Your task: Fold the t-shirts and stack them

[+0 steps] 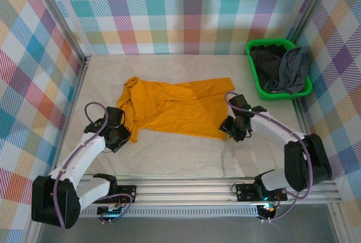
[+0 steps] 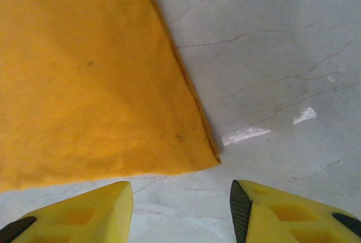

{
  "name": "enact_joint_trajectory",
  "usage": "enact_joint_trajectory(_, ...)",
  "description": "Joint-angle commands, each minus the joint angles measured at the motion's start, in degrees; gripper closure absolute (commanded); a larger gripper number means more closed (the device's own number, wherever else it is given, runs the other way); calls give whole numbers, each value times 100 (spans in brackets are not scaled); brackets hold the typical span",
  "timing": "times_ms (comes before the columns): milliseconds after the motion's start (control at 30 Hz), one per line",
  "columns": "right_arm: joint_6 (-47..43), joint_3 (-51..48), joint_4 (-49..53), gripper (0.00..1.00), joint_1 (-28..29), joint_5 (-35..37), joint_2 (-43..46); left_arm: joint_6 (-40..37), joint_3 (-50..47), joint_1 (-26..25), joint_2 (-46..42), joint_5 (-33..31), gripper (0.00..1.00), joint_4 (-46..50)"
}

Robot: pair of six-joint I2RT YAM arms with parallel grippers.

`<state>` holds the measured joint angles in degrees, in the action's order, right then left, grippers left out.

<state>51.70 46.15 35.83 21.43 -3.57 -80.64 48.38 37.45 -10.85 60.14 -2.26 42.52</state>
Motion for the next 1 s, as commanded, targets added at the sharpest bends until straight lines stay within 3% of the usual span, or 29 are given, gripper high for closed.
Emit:
enact_joint_trajectory(0, 273, 3, -88, 51, -4, -136, -401, -35, 114, -40, -194, -118, 100, 457)
enact_joint_trajectory(233, 471, 71, -165, 51, 45, -205, -848, 5, 205, -40, -311, -47, 100, 495)
enact_joint_trajectory(333, 431, 201, -334, 56, 45, -257, -1093, 13, 274, -40, -322, -36, 100, 520)
enact_joint_trajectory(500, 337, 539, -545, 82, 45, -377, -1395, -29, 465, -40, -338, -69, 100, 579)
enact_joint_trajectory(633, 147, 970, -416, 100, 54, -372, -1089, -172, 884, -40, -319, -162, 100, 688)
enact_joint_trajectory(800, -502, 1871, -9, 100, 41, 33, -339, -242, 2051, 34, -147, -307, 100, 762)
enact_joint_trajectory(967, -1191, 3080, -54, 100, -20, 8, 60, -247, 3680, 329, 306, -335, 100, 666)
